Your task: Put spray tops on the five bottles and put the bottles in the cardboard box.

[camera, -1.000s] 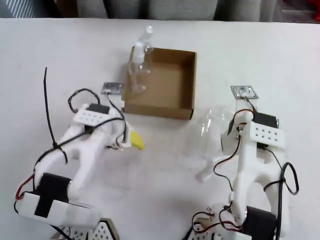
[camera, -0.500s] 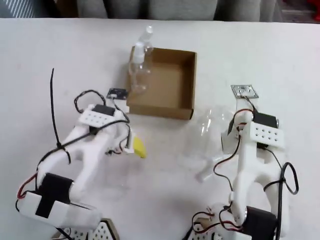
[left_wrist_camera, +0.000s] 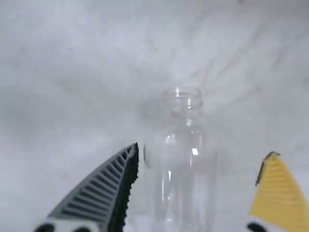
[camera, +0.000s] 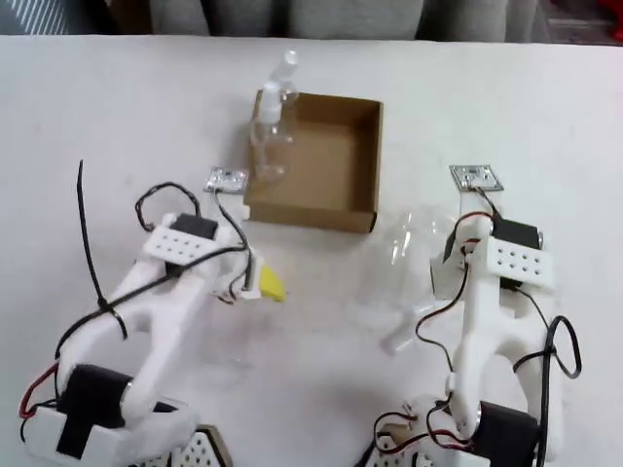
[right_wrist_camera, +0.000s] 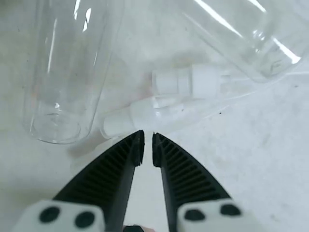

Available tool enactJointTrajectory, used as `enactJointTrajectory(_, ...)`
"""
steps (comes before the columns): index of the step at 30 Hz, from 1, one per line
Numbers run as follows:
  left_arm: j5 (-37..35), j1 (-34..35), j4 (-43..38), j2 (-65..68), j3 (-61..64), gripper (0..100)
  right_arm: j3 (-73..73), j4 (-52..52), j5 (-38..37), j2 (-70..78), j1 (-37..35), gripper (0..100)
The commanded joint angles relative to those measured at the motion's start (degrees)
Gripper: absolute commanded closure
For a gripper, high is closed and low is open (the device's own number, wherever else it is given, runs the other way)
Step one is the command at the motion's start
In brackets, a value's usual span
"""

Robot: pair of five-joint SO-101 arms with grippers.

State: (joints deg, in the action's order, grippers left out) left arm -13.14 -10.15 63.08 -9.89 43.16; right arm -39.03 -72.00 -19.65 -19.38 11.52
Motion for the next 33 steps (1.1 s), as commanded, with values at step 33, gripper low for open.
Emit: enactJointTrajectory(33,2.3,2.7,-3.1,8.6,-4.8,82,-0.6,0.6,0.2,-1.8,-0.7,98.2)
